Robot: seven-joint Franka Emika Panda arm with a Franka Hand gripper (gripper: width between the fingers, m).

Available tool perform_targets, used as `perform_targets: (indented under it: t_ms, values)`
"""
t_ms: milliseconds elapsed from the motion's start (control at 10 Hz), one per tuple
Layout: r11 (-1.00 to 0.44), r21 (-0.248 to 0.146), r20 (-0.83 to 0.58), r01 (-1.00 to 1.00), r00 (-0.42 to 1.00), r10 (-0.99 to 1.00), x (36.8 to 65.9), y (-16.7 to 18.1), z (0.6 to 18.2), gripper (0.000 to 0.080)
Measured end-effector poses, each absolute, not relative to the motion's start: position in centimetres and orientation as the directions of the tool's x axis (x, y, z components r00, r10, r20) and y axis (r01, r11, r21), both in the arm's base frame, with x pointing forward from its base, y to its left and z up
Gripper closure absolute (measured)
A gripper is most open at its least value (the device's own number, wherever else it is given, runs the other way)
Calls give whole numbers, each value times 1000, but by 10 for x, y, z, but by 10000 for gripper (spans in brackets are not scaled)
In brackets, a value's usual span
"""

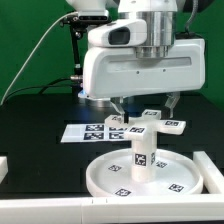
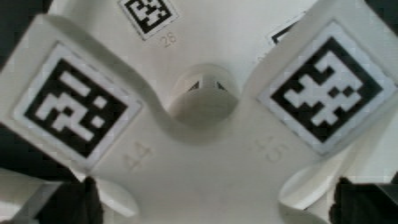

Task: Assemble round table

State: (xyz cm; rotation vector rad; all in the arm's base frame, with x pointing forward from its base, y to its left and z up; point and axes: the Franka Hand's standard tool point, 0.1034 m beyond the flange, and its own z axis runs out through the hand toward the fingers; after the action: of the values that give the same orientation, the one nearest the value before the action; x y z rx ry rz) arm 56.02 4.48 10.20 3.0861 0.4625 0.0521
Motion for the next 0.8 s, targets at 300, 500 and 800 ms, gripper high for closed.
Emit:
perform_targets:
  t_ms: [300, 500, 800]
  values:
    - [-957, 37, 46, 289, 956, 291, 560, 44, 96, 151]
    - [-957, 37, 44, 288, 956, 289, 560, 43, 96, 281]
    - [-967, 36, 46, 251, 966, 253, 560, 41, 96, 356]
